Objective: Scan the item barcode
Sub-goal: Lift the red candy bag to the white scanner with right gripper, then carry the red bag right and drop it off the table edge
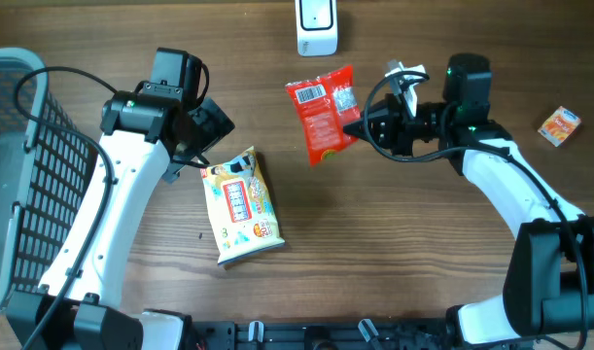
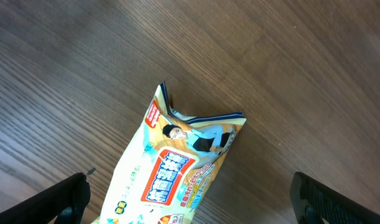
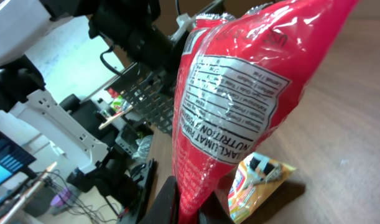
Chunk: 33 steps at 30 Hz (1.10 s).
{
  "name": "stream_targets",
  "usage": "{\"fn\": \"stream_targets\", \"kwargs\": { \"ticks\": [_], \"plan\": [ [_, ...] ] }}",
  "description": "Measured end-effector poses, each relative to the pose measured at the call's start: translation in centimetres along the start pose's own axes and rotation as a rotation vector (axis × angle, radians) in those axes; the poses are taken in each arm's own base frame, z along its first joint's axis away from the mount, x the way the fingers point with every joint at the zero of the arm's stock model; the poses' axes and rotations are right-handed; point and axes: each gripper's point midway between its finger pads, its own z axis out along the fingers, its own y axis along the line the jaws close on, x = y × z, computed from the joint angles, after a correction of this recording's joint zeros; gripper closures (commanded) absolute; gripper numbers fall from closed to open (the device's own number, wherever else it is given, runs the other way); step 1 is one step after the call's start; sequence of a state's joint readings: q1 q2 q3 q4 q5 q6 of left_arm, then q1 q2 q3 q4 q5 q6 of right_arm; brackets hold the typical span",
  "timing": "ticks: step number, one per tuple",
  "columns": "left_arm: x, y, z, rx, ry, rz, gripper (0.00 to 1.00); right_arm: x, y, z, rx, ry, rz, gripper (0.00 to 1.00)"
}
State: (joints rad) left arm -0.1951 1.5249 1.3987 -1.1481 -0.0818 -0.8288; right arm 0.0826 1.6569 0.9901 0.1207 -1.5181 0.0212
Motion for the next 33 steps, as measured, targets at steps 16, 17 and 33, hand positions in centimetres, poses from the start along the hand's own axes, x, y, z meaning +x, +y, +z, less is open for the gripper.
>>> {"fn": "stream_targets", "kwargs": {
  "ticks": [16, 17, 33],
  "plan": [
    [0.0, 0.0, 0.0, -0.001, -0.002, 0.000, 0.00, -3.3, -9.1, -2.5, 0.540, -0.216, 0.571, 0.95],
    [0.0, 0.0, 0.0, -0.001, -0.003, 0.000, 0.00, -3.6, -9.6, -2.7, 0.609, -0.208, 0.608, 0.95],
    [0.0, 0.1, 0.1, -0.004, -0.001, 0.000, 0.00, -13.8, -21.0, 0.3, 2.024, 0.401, -0.981, 0.95]
  ]
}}
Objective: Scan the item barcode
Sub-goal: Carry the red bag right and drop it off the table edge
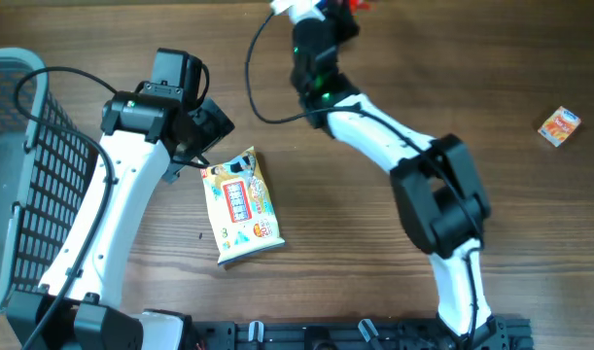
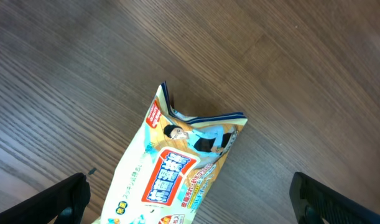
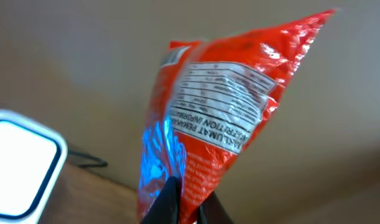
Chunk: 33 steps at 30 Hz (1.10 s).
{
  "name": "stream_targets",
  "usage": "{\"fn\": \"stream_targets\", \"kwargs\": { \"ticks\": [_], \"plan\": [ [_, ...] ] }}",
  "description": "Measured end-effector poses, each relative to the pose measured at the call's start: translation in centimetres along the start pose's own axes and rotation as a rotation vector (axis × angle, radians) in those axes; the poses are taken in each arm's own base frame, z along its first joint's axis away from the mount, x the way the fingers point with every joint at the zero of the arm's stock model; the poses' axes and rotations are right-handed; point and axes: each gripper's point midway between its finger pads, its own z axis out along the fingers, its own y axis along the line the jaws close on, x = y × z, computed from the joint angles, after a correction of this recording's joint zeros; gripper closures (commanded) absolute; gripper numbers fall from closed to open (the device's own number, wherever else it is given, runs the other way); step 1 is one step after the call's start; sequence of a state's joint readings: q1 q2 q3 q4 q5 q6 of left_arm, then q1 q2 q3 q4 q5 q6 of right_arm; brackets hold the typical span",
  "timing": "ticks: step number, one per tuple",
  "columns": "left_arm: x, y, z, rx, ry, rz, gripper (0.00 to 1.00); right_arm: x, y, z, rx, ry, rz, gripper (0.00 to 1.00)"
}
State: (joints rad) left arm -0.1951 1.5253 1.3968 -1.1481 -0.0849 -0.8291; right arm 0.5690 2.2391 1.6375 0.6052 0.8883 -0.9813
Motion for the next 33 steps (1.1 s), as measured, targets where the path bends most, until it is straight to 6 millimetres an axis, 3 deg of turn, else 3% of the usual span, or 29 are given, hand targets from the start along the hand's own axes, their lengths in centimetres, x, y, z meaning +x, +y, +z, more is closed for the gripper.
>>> {"fn": "stream_targets", "kwargs": {
  "ticks": [3, 6, 11, 13, 15, 18, 19, 20, 21, 22, 24, 28, 30, 33],
  "plan": [
    [0.0, 0.0, 0.0, 0.000, 0.000, 0.000, 0.00, 0.1, 3.0, 0.1, -0.059, -0.042, -0.160, 0.95],
    [0.0, 0.0, 0.0, 0.001, 0.000, 0.000, 0.00, -0.7, 4.7, 0.0, -0.111, -0.119, -0.247, 0.96],
    [0.0, 0.0, 0.0, 0.001, 0.000, 0.000, 0.00, 0.8, 8.4, 0.1, -0.165, -0.125, -0.352, 0.95],
    [0.0, 0.0, 0.0, 0.001, 0.000, 0.000, 0.00, 1.0, 8.4, 0.3, -0.155, -0.123, -0.357, 0.95],
    [0.0, 0.0, 0.0, 0.001, 0.000, 0.000, 0.00, 1.5, 6.9, 1.1, -0.107, -0.095, -0.339, 0.95],
    [0.0, 0.0, 0.0, 0.001, 0.000, 0.000, 0.00, 5.9, 3.4, 4.2, -0.018, 0.056, -0.320, 0.96],
    [0.0, 0.0, 0.0, 0.001, 0.000, 0.000, 0.00, 8.8, 1.4, 5.7, 0.030, 0.151, -0.307, 0.96],
    [0.0, 0.0, 0.0, 0.000, 0.000, 0.000, 0.00, 13.1, -1.6, 7.6, 0.098, 0.280, -0.282, 0.96],
    [0.0, 0.0, 0.0, 0.000, 0.000, 0.000, 0.00, 16.1, -3.6, 8.5, 0.146, 0.365, -0.260, 0.96],
    [0.0, 0.0, 0.0, 0.000, 0.000, 0.000, 0.00, 22.3, -7.9, 9.6, 0.257, 0.550, -0.215, 0.96],
    [0.0, 0.0, 0.0, 0.000, 0.000, 0.000, 0.00, 29.6, -12.9, 9.4, 0.394, 0.766, -0.175, 0.96],
    [0.0, 0.0, 0.0, 0.001, 0.000, 0.000, 0.00, 39.7, -19.6, 7.3, 0.560, 1.063, -0.164, 0.96],
    [0.0, 0.0, 0.0, 0.000, 0.000, 0.000, 0.00, 42.1, -20.4, 6.1, 0.588, 1.137, -0.171, 0.96],
    [0.0, 0.0, 0.0, 0.000, 0.001, 0.000, 0.00, 45.2, -19.0, 4.2, 0.562, 1.209, -0.225, 0.95]
  ]
}}
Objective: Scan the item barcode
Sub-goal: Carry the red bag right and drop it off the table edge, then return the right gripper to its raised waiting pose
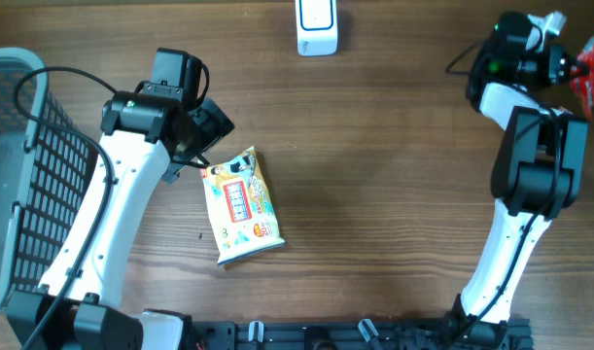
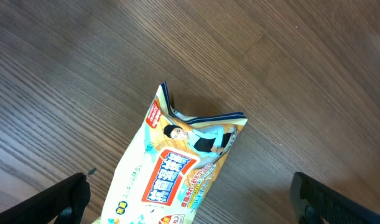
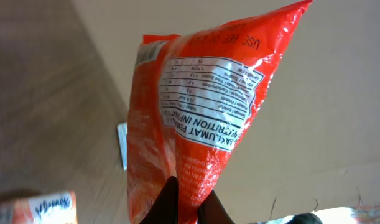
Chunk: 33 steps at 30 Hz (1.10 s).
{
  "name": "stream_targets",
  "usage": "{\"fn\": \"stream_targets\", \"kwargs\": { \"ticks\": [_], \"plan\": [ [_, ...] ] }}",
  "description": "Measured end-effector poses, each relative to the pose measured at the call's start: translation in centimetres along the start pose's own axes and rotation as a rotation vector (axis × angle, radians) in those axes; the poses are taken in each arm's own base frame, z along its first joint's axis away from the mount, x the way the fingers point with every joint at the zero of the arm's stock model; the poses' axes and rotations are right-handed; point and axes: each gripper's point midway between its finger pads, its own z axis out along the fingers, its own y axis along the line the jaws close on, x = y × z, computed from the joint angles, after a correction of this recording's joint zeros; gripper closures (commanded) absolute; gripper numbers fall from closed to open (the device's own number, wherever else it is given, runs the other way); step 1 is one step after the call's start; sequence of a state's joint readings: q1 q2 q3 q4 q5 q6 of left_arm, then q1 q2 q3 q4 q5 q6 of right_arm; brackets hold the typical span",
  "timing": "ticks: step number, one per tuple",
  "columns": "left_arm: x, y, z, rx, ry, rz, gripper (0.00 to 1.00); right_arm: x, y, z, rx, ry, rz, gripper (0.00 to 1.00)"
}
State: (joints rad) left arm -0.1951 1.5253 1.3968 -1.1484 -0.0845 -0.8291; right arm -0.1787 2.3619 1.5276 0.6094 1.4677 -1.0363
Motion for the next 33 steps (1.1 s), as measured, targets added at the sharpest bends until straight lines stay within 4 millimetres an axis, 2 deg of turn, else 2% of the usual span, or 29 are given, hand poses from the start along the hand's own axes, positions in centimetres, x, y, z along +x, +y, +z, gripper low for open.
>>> {"fn": "stream_targets", "kwargs": {
  "ticks": [1, 2, 3, 5, 9, 15, 18, 21, 22, 23, 24, 25, 28, 29, 30, 32, 33],
  "plan": [
    [0.0, 0.0, 0.0, 0.000, -0.001, 0.000, 0.00, 1.0, 0.6, 0.5, 0.000, 0.012, -0.027, 0.91],
    [0.0, 0.0, 0.0, 0.001, -0.001, 0.000, 0.00, 2.0, 1.2, 1.2, 0.001, 0.028, -0.050, 0.82],
    [0.0, 0.0, 0.0, 0.000, -0.001, 0.000, 0.00, 2.8, 1.4, 1.8, 0.004, 0.043, -0.056, 0.72],
    [0.0, 0.0, 0.0, 0.000, -0.001, 0.000, 0.00, 4.0, 1.4, 3.3, 0.015, 0.080, -0.039, 0.59],
    [0.0, 0.0, 0.0, 0.000, -0.001, 0.000, 0.00, 5.3, 0.9, 5.0, 0.041, 0.133, 0.005, 0.54],
    [0.0, 0.0, 0.0, 0.000, -0.001, 0.000, 0.00, 4.9, 1.0, 4.4, 0.037, 0.120, 0.008, 0.53],
    [0.0, 0.0, 0.0, 0.000, -0.001, 0.000, 0.00, 3.3, 1.5, 1.4, 0.017, 0.056, 0.003, 0.48],
    [0.0, 0.0, 0.0, 0.001, 0.000, 0.000, 0.00, 1.1, 1.8, -3.7, -0.018, -0.050, 0.007, 0.48],
    [0.0, 0.0, 0.0, 0.001, 0.000, 0.000, 0.00, 0.2, 0.9, -5.5, -0.031, -0.088, 0.027, 0.48],
    [0.0, 0.0, 0.0, 0.000, -0.001, 0.000, 0.00, -0.7, -1.0, -6.8, -0.038, -0.113, 0.071, 0.48],
    [0.0, 0.0, 0.0, 0.001, 0.000, 0.000, 0.00, -1.1, -2.7, -7.2, -0.040, -0.120, 0.102, 0.48],
    [0.0, 0.0, 0.0, 0.000, -0.001, 0.000, 0.00, -1.4, -5.4, -7.3, -0.040, -0.119, 0.146, 0.48],
    [0.0, 0.0, 0.0, 0.000, 0.000, 0.000, 0.00, -0.3, -12.3, -7.5, -0.069, -0.134, 0.223, 0.45],
    [0.0, 0.0, 0.0, 0.000, -0.001, 0.000, 0.00, 0.1, -11.9, -8.0, -0.137, -0.179, 0.117, 0.09],
    [-0.1, -0.1, 0.0, 0.002, -0.003, 0.000, 0.00, 1.2, -10.6, -9.0, -0.249, -0.233, 0.005, 0.00],
    [0.0, 0.0, 0.0, -0.002, 0.002, 0.000, 0.00, 2.7, -7.5, -12.7, -0.624, -0.346, -0.043, 0.00],
    [0.0, 0.0, 0.0, -0.001, 0.001, 0.000, 0.00, 2.7, -7.1, -14.4, -0.772, -0.382, -0.006, 0.00]
  ]
}}
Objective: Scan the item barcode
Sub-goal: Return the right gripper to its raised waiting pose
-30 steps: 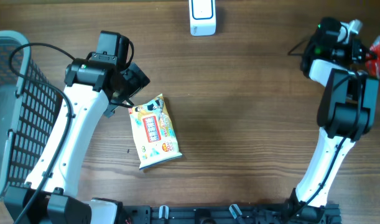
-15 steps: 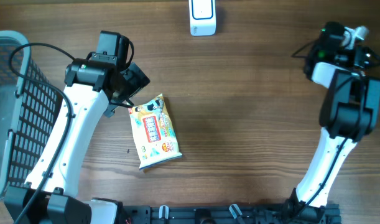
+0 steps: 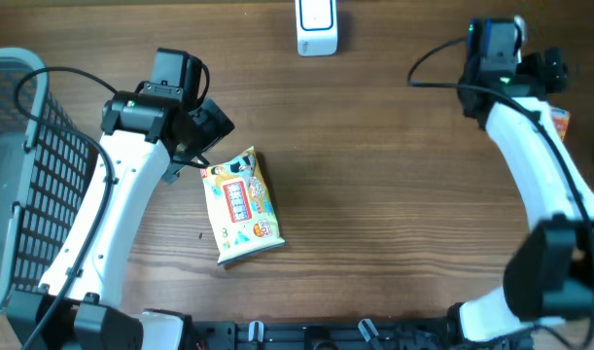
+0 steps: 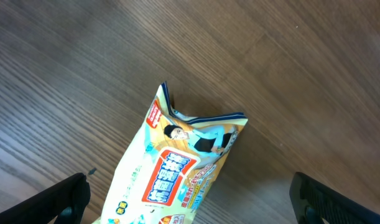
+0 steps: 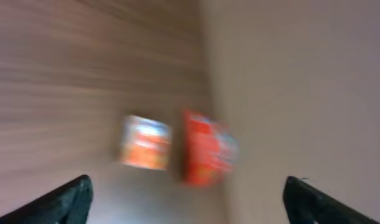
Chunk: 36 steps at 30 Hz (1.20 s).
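Note:
The white scanner (image 3: 316, 27) stands at the table's far edge. A red snack packet (image 5: 205, 149) shows blurred in the right wrist view, lying beside a small orange box (image 5: 145, 142). In the overhead view only a red sliver of it shows at the right frame edge. My right gripper (image 5: 186, 200) is open and holds nothing. It hangs at the far right (image 3: 544, 68) of the table. A yellow snack packet (image 3: 243, 204) lies flat left of centre. My left gripper (image 4: 190, 202) hovers open over the near part of the yellow packet (image 4: 177, 168).
A grey wire basket (image 3: 24, 175) stands at the table's left edge. The orange box (image 3: 559, 122) sits near the right edge, partly behind my right arm. Bare wood lies between the yellow packet and the right arm.
My right gripper was shut on the red packet, held up past the far right corner. Now it is open and the packet lies beside the orange box. The left arm has not moved.
My right gripper first held the red packet over the table's middle, just below the scanner. Then it held it at the far edge by the scanner, then out at the far right. Now the packet is released there. The left gripper stayed open over the yellow packet throughout.

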{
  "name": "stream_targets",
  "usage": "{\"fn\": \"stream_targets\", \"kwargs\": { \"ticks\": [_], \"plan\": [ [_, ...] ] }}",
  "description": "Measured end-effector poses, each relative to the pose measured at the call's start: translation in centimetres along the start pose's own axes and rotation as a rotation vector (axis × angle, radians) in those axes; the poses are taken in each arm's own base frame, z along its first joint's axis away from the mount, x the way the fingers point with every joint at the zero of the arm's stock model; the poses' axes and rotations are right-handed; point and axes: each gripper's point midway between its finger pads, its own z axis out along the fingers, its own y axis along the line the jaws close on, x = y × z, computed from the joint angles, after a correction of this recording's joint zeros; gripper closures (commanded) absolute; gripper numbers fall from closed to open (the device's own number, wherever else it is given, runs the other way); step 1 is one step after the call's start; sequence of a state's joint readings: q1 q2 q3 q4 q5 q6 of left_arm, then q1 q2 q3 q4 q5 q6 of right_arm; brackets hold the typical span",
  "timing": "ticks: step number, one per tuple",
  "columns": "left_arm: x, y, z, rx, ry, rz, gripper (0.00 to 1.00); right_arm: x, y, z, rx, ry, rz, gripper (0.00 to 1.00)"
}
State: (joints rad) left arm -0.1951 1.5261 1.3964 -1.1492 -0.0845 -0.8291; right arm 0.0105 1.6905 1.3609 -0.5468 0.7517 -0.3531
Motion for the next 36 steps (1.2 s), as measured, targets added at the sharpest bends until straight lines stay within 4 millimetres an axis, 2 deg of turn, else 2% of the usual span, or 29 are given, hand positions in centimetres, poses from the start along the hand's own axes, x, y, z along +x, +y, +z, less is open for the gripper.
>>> {"fn": "stream_targets", "kwargs": {
  "ticks": [1, 2, 4, 6, 7, 9, 10, 12, 15, 22, 24, 26, 28, 31, 33, 35, 36],
  "plan": [
    [0.0, 0.0, 0.0, 0.001, -0.001, 0.000, 0.00, -0.2, 0.3, -0.4, -0.042, -0.019, 0.025, 0.00],
    [0.0, 0.0, 0.0, 0.001, -0.001, 0.000, 0.00, -1.7, 2.0, -2.9, -0.264, -0.118, 0.155, 0.00],
    [0.0, 0.0, 0.0, 0.001, -0.001, 0.000, 0.00, -3.3, 5.6, -7.9, -0.644, -0.211, 0.286, 0.00],
    [0.0, 0.0, 0.0, 0.001, -0.001, 0.000, 0.00, -3.6, 10.2, -13.3, -1.060, -0.213, 0.315, 0.00],
    [0.0, 0.0, 0.0, 0.001, -0.001, 0.000, 0.00, -3.5, 11.8, -15.4, -1.206, -0.194, 0.309, 0.00],
    [0.0, 0.0, 0.0, 0.001, -0.001, 0.000, 0.00, -2.5, 14.9, -17.8, -1.403, -0.105, 0.286, 0.00],
    [0.0, 0.0, 0.0, 0.001, -0.001, 0.000, 0.00, -2.3, 16.1, -18.1, -1.451, -0.074, 0.274, 0.00],
    [0.0, 0.0, 0.0, 0.001, -0.001, 0.000, 0.00, -1.8, 18.0, -17.9, -1.514, 0.004, 0.284, 0.00],
    [0.0, 0.0, 0.0, 0.001, -0.001, 0.000, 0.00, -1.9, 18.8, -16.7, -1.499, 0.052, 0.326, 0.00],
    [-0.1, -0.1, 0.0, 0.006, -0.004, -0.001, 0.00, -1.5, 17.5, -10.9, -1.152, 0.145, 0.474, 0.00],
    [0.7, 0.6, 0.0, -0.021, 0.030, -0.001, 0.00, -1.4, 17.3, -10.3, -1.114, 0.149, 0.484, 0.00],
    [1.4, 0.3, 0.1, -0.011, 0.056, 0.006, 0.00, -1.3, 17.1, -10.0, -1.094, 0.151, 0.490, 0.00],
    [2.8, 0.9, 1.4, -0.049, 0.076, 0.038, 0.00, -1.3, 17.1, -9.9, -1.085, 0.151, 0.490, 0.00],
    [5.5, 3.5, 5.4, -0.131, 0.117, 0.060, 0.00, -1.2, 17.0, -9.8, -1.079, 0.152, 0.491, 0.00],
    [7.7, 6.0, 8.6, -0.179, 0.154, 0.043, 0.00, -1.3, 17.0, -9.8, -1.079, 0.151, 0.493, 0.00],
    [9.1, 6.8, 10.9, -0.162, 0.166, 0.033, 0.00, -1.3, 17.0, -9.8, -1.079, 0.152, 0.493, 0.00],
    [9.4, 6.5, 11.7, -0.124, 0.168, 0.046, 0.00, -1.3, 17.0, -9.8, -1.079, 0.151, 0.493, 0.00]
  ]
}}
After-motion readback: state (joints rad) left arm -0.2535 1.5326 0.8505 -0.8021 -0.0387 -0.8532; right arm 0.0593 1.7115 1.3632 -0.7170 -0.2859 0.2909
